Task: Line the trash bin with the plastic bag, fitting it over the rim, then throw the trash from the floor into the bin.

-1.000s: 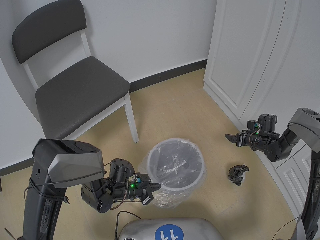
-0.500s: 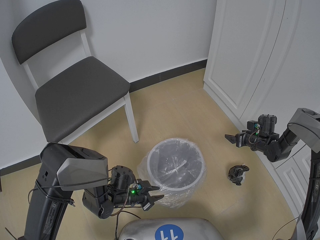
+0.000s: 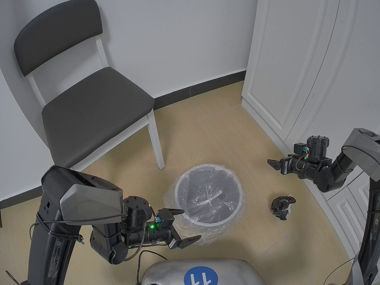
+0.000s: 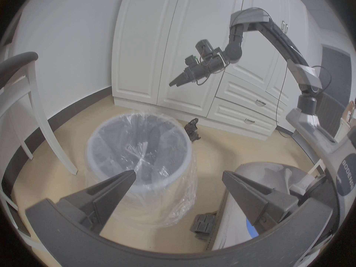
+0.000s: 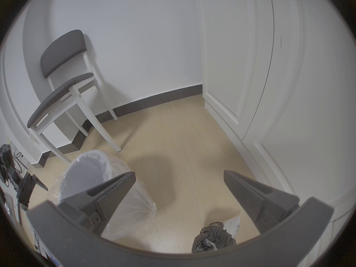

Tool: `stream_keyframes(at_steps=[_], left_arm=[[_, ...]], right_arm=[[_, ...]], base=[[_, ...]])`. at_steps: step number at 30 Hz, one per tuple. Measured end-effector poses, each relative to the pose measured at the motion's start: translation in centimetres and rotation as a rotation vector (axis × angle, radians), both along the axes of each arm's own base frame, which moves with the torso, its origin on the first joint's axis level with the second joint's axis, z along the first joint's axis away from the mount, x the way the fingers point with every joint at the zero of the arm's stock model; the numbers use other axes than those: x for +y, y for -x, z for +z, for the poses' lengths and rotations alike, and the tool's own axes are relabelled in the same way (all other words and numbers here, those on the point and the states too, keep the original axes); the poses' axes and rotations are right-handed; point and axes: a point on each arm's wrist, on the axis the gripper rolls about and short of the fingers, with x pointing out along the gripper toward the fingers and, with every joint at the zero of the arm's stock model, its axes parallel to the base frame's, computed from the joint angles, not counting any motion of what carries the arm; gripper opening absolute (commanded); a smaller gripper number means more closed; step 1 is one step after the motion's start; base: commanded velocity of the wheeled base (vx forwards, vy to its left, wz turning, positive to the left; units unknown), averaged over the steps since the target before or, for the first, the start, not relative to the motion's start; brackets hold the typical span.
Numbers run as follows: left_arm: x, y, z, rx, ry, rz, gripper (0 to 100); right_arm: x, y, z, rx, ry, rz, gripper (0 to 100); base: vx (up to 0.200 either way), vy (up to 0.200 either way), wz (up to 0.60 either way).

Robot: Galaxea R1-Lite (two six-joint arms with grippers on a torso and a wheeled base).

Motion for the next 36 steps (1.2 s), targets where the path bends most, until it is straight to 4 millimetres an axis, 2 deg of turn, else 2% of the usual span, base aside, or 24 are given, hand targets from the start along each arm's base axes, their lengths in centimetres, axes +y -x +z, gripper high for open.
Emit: stream_keyframes(at_steps=[4,9,19,24,28,36], left_arm=[[-0.3,-0.4,1.1,-0.017,0.023,0.013,100],[-1.9,-1.7,1.8,-0.031,-0.017,0.089,100],[-6.4,-5.4,4.1,-0.049,-0.164,0.291,100],[-8.3,-7.1,5.5,-0.113,-0.27,0.442,100],[-9.4,-7.7,5.5,-0.187,-0.356,0.442,100],[-10.0,-7.5,3.6,-0.243,-0.48,0.426,100]], right_arm=[[-0.1,0.0,0.1,-0.003,0.0,-0.002,100],[-0.1,0.0,0.2,-0.005,-0.001,-0.003,100],[-0.1,0.0,0.3,-0.009,-0.002,-0.004,100],[-0.2,0.1,0.4,-0.009,-0.001,-0.005,100],[-0.2,0.1,0.5,-0.009,-0.001,-0.006,100],[-0.5,0.2,0.8,-0.015,0.001,-0.012,100]], base=[[0.0,0.0,0.0],[0.0,0.0,0.0],[0.0,0.0,0.0],[0.0,0.0,0.0],[0.0,0.0,0.0],[0.0,0.0,0.0]])
